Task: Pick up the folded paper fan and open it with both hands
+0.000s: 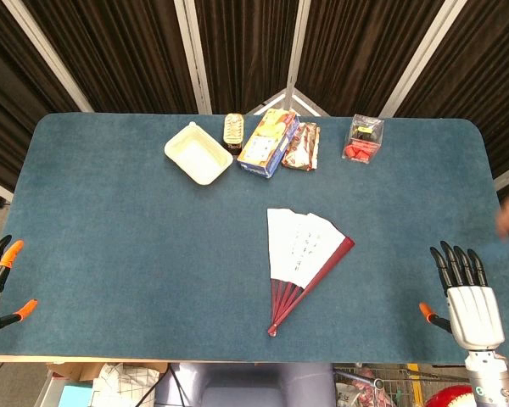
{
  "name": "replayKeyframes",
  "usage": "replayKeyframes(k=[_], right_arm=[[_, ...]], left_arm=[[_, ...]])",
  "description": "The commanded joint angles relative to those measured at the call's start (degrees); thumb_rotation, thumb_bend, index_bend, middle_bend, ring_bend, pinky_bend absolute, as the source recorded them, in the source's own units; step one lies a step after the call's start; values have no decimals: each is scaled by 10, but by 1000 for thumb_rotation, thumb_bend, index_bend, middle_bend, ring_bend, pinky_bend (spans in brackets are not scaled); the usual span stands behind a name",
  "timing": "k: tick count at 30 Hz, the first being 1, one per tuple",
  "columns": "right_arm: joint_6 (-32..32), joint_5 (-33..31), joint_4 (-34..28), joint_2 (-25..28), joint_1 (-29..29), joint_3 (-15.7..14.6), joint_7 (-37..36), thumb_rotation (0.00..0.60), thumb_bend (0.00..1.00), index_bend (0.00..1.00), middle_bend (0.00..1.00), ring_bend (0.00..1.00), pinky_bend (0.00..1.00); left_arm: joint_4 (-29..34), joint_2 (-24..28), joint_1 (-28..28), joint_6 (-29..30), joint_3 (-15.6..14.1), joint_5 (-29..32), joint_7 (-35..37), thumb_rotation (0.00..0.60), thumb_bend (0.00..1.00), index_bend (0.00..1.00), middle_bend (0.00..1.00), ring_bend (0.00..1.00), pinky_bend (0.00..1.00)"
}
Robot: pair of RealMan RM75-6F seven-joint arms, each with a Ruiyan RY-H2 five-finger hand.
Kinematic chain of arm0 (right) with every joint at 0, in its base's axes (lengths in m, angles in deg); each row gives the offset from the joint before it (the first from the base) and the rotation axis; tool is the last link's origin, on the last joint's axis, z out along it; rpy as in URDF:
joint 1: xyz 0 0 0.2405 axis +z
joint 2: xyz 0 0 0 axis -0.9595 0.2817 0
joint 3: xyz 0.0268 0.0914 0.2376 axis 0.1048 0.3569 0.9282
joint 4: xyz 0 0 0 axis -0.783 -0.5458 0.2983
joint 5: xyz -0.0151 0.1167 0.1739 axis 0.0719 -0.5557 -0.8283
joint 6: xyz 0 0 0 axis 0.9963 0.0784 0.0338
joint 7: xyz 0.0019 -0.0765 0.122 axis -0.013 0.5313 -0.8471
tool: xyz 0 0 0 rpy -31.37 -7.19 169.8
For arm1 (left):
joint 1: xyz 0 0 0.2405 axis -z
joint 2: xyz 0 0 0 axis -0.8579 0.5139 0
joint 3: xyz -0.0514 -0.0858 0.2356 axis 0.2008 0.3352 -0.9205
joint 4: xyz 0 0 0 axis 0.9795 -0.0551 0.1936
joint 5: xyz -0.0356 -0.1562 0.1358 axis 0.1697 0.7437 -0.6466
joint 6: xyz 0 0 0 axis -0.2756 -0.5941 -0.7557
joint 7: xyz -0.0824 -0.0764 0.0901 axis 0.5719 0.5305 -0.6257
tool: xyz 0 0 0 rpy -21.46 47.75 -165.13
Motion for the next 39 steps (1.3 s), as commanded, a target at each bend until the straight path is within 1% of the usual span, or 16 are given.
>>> replayKeyframes(k=[1,13,15,17,19,21,22,27,30,32,39], right_arm=[[0,0,0,0,0,0,-1,600,176,0,0,0,0],[-2,20,3,1,3,-7,-13,600,176,0,0,0,0],[-1,34,10,-1,8,-10,-22,600,176,0,0,0,0],[4,62,21,-2,20,-16,-41,600,176,2,0,0,0],[10,95,40,-2,36,-24,-66,600,175,37,0,0,0],[12,123,66,-9,52,-27,-83,600,175,130,4,0,0],[17,134,78,-15,61,-28,-91,600,175,157,9,0,0],[52,161,129,-53,99,-33,-112,600,175,283,59,0,0],[76,169,157,-80,119,-36,-118,600,176,322,82,0,0],[87,173,172,-97,131,-38,-123,600,176,329,86,0,0],[114,163,208,-150,154,-34,-129,600,176,377,98,0,0]], left_arm=[[0,0,0,0,0,1,1,600,0,0,0,0,0],[2,1,-1,1,-1,0,0,600,0,0,0,0,0],[3,1,0,-2,1,3,3,600,0,0,0,0,0],[3,1,1,-4,2,5,3,600,0,0,0,0,0],[3,1,1,-4,2,6,3,600,0,0,0,0,0],[3,1,1,-3,3,6,4,600,0,0,0,0,0],[3,1,1,-2,3,6,4,600,0,0,0,0,0],[4,0,1,0,2,2,3,600,0,0,0,0,0],[2,-1,1,1,2,1,0,600,0,0,0,0,0],[3,-1,1,0,3,2,1,600,0,0,0,0,0],[0,-2,3,0,0,-4,2,600,0,0,0,0,0]])
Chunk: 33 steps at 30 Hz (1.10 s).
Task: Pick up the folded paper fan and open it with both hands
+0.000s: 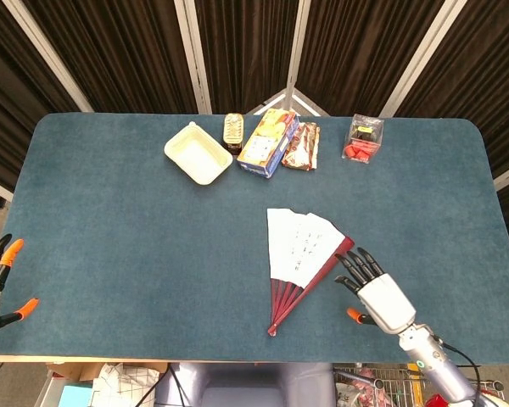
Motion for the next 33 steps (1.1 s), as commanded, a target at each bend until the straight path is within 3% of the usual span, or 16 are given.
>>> replayKeyframes(k=[1,12,33], right_arm=[[16,-8,19,-26,13,2,-1,600,176,388,101,0,0],[34,-20,62,-89,29,-5,-2,600,176,474,134,0,0],[48,-48,118,-169,47,-4,5,600,180,474,138,0,0]], left_arm=[[-1,0,1,0,-1,-4,-1,600,0,0,0,0,0],[-2,0,2,-2,-2,-3,0,600,0,0,0,0,0],[-1,-1,4,-7,1,4,6,600,0,0,0,0,0]])
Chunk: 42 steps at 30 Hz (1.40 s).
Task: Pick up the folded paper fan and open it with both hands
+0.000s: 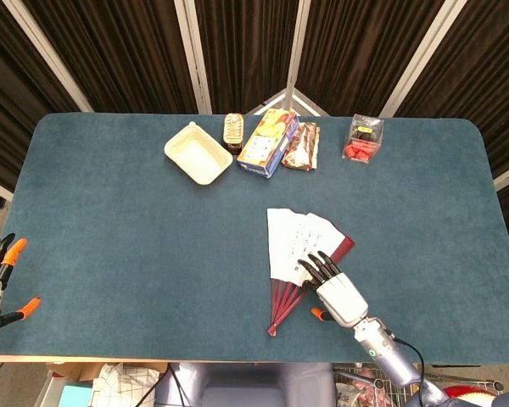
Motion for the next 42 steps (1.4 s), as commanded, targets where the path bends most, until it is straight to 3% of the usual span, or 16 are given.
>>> replayKeyframes(k=[1,9,30,36,42], right_arm=[[3,-3,7,-7,4,0,0,600,181,474,138,0,0],[4,-11,22,-24,10,-2,-4,600,195,497,148,0,0],[3,-19,24,-41,16,-17,2,600,405,653,221,0,0],[-4,-22,0,-33,20,-11,1,600,414,670,238,0,0],[4,-64,-81,-16,25,27,-6,600,437,685,246,0,0]], left_arm=[[0,0,0,-1,1,3,2,600,0,0,0,0,0],[-1,1,1,-2,2,4,6,600,0,0,0,0,0],[-1,1,2,-3,3,7,9,600,0,0,0,0,0],[-1,1,2,-3,3,7,9,600,0,0,0,0,0],[0,1,1,-2,2,6,8,600,0,0,0,0,0]])
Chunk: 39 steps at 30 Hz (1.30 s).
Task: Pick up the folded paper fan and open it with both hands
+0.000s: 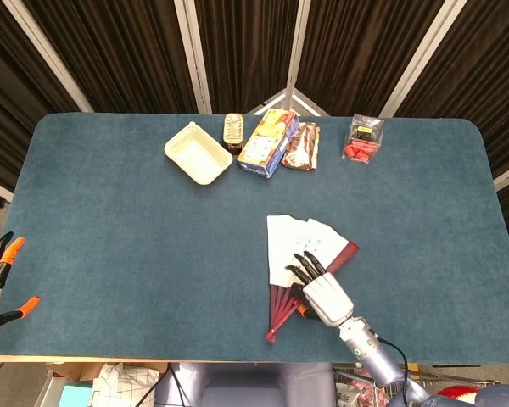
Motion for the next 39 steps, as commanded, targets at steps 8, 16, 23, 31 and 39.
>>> replayKeyframes(k=[8,16,23,31,39], right_arm=[[46,-122,-210,64,33,122,94,600,452,690,252,0,0],[59,-205,-331,96,59,203,163,600,452,704,263,0,0],[68,-253,-398,119,91,251,227,600,454,718,268,0,0],[75,-286,-427,124,124,271,277,600,454,724,273,0,0],[76,-316,-427,119,148,278,301,600,455,740,280,0,0]], left_arm=[[3,1,0,0,-1,0,-1,600,0,0,0,0,0],[9,4,2,-4,2,4,-2,600,0,0,0,0,0],[23,14,22,-22,21,17,-14,600,0,0,0,0,0],[43,27,71,-62,68,48,-33,600,5,0,0,0,0],[70,27,144,-131,120,85,-66,600,73,25,0,0,0]])
